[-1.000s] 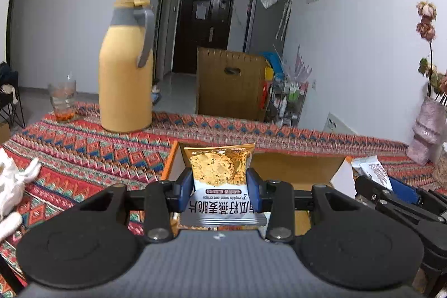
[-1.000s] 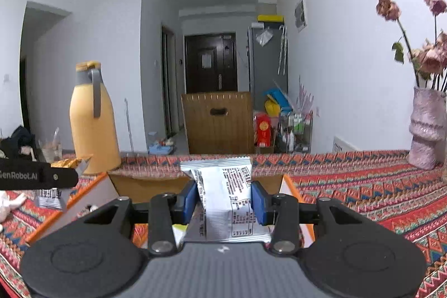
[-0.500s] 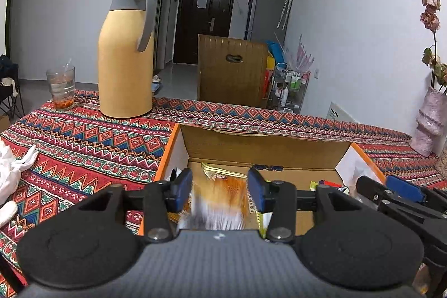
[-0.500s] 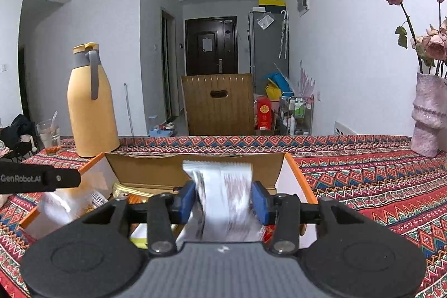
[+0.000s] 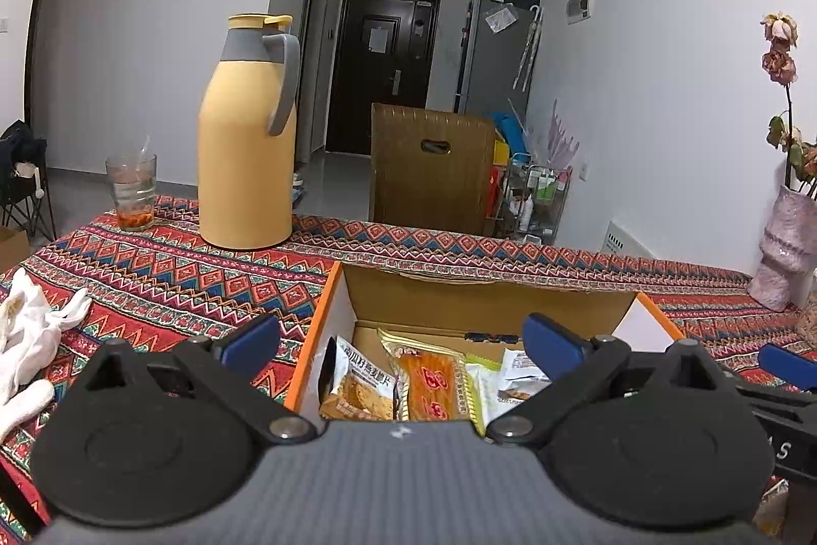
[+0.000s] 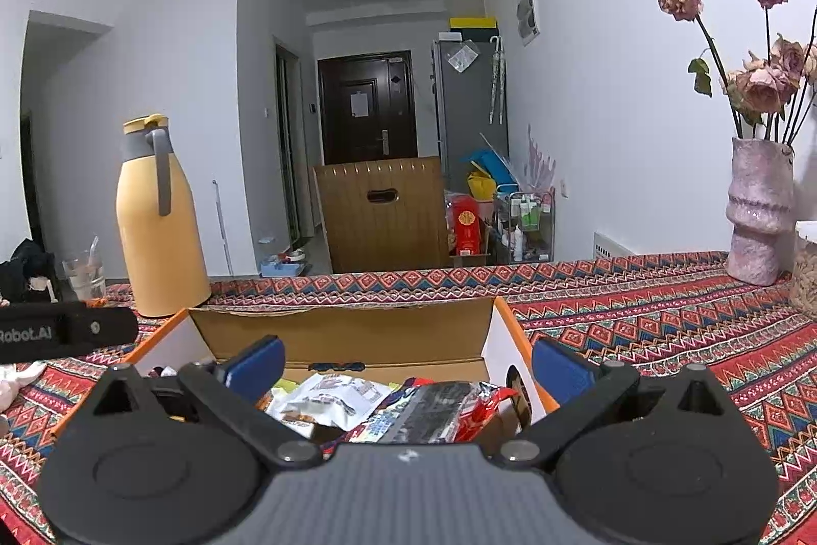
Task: Organize snacks
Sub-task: 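Withdraw both open tools from the box toward the snack pile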
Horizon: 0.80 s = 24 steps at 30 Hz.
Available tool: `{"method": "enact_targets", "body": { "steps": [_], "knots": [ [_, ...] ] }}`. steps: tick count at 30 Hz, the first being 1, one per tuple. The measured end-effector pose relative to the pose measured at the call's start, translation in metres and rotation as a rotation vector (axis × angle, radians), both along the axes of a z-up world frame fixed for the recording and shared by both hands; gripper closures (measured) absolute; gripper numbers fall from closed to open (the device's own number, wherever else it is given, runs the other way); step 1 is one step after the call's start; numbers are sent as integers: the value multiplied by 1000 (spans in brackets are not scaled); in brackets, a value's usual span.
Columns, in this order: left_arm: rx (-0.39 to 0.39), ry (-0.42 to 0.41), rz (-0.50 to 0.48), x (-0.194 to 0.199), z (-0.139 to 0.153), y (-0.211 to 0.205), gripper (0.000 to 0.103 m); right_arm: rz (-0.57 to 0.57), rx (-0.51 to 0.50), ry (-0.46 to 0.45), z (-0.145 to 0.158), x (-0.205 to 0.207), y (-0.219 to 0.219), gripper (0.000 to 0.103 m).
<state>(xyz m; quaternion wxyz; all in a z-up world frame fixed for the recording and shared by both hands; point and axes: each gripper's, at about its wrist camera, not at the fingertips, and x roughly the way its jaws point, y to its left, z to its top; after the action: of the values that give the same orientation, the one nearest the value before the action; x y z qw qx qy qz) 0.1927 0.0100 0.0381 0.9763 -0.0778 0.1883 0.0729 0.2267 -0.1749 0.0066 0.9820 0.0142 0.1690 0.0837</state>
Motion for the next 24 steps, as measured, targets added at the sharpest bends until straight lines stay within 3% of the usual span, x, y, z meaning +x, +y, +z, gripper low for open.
{"method": "enact_targets", "body": {
  "steps": [11,24],
  "knots": [
    [-18,-11,10,-9,11,3,0,-5,4,-12,13,-7,-2,0],
    [-1,-3,-14,-44,25,0,0,6,-8,-39,32,-45,-8,0]
  ]
}}
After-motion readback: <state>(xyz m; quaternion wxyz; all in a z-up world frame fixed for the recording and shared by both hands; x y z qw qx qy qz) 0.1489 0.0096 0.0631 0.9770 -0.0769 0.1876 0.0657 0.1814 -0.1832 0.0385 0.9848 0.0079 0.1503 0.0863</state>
